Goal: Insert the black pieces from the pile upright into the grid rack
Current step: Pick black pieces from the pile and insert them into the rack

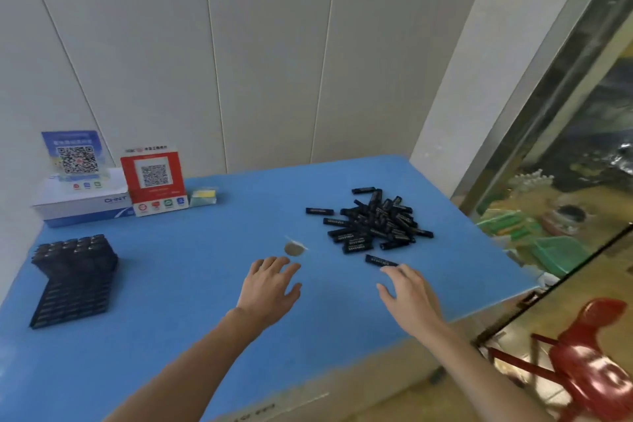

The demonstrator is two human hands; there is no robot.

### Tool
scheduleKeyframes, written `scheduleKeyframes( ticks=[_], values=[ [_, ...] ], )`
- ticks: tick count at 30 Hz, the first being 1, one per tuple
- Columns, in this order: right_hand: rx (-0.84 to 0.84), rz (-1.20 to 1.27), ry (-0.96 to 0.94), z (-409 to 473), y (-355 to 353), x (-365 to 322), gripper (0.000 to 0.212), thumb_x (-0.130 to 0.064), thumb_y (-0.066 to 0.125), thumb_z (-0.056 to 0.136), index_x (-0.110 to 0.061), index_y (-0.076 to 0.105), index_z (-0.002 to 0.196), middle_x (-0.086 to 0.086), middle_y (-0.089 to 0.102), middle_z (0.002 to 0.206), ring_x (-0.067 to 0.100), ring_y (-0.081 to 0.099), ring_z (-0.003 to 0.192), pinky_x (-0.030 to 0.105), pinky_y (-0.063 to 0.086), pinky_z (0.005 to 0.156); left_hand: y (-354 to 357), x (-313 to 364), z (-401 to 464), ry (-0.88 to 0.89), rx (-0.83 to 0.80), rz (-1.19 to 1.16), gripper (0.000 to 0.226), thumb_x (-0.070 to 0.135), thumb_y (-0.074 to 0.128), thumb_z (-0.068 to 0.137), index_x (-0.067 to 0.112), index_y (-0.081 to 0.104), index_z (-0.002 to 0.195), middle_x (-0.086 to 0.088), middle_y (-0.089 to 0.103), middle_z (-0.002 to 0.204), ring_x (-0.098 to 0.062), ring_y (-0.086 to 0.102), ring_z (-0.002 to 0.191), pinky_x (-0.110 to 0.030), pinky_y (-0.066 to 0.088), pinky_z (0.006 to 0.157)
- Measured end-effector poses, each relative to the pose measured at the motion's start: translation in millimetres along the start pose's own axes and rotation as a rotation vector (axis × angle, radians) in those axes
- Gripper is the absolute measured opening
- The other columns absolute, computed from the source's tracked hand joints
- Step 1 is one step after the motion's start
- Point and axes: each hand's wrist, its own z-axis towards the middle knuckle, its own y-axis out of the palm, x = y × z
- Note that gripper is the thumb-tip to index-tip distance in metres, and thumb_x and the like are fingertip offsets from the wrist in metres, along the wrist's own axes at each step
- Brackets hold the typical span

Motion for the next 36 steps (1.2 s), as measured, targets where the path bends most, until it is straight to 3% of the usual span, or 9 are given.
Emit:
scheduleKeyframes(
  ticks=[11,16,21,29,32,36],
  values=[
    [-0.085,0.135,0.121,46,25,75,0.034,-0.033,0.049,0.095,-0.018,0.053,0.126,0.000,0.058,0.119,0.018,0.051,0.113,0.029,0.047,0.087,53,57,56,-0.020,-0.137,-0.081,0.030,0.036,0.066,0.076,0.024,0.065,0.104,0.005,0.067,0.099,-0.018,0.063,0.089,-0.034,0.050,0.078],
    [-0.140,0.139,0.078,79,43,84,0.037,-0.034,0.048,0.095,-0.017,0.051,0.127,0.000,0.057,0.119,0.018,0.050,0.113,0.029,0.046,0.090,78,66,93,0.008,-0.148,-0.114,0.029,0.034,0.061,0.072,0.024,0.066,0.098,0.009,0.067,0.091,-0.015,0.064,0.078,-0.029,0.051,0.069],
    [-0.176,0.135,0.020,98,57,93,0.046,-0.038,0.049,0.095,-0.017,0.046,0.135,-0.002,0.052,0.119,0.016,0.046,0.116,0.026,0.042,0.095,100,73,125,0.049,-0.161,-0.180,0.029,0.024,0.070,0.071,0.022,0.065,0.100,0.007,0.066,0.093,-0.017,0.062,0.078,-0.029,0.051,0.065],
    [-0.201,0.152,-0.083,115,61,104,0.024,-0.035,0.058,0.090,-0.019,0.059,0.108,-0.009,0.048,0.104,0.009,0.045,0.103,0.018,0.041,0.087,116,79,145,0.075,-0.241,-0.266,0.038,0.017,0.080,0.064,0.021,0.065,0.099,0.004,0.064,0.086,-0.020,0.062,0.078,-0.028,0.052,0.063],
    [-0.218,0.231,-0.079,121,57,109,0.012,-0.029,0.062,0.087,-0.023,0.054,0.094,-0.012,0.049,0.097,0.006,0.046,0.095,0.017,0.042,0.077,120,80,147,0.020,-0.285,-0.331,0.035,0.005,0.066,0.077,0.013,0.061,0.111,-0.007,0.062,0.097,-0.028,0.056,0.088,-0.036,0.052,0.074],
    [-0.222,0.331,-0.060,124,47,117,0.016,-0.022,0.065,0.081,-0.026,0.049,0.080,-0.013,0.052,0.084,0.005,0.049,0.082,0.020,0.043,0.066,117,85,147,-0.008,-0.336,-0.355,0.037,0.005,0.052,0.083,0.014,0.056,0.119,-0.009,0.060,0.103,-0.029,0.051,0.095,-0.038,0.044,0.087]
  ],
)
